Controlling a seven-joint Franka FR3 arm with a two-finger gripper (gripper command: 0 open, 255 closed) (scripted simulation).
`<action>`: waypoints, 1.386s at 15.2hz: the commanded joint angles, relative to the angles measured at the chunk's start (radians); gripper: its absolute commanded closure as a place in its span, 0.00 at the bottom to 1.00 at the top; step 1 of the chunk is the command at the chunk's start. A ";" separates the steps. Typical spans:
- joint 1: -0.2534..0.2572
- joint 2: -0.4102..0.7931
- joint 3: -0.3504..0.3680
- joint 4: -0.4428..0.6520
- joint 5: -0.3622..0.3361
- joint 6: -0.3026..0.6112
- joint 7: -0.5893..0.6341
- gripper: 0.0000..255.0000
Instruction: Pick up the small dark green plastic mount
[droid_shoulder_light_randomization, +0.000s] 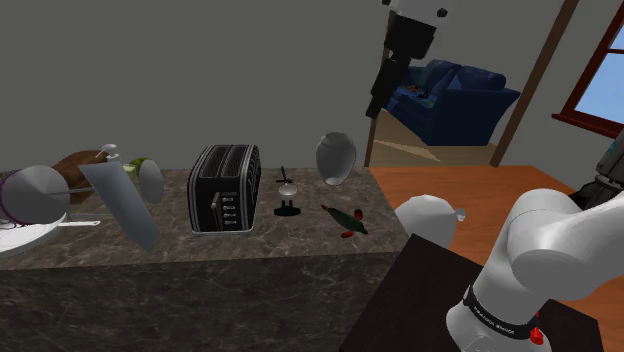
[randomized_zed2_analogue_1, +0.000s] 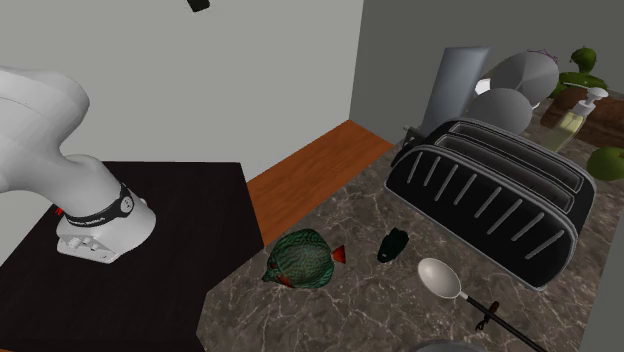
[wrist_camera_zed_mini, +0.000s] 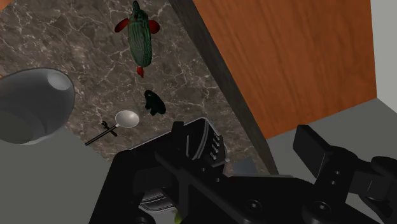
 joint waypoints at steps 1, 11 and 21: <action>0.000 0.000 0.000 0.000 0.000 0.000 0.000 0.00; -0.031 0.263 0.001 -0.059 -0.019 0.272 -0.013 0.00; -0.060 0.600 -0.001 0.002 -0.049 0.500 -0.011 0.00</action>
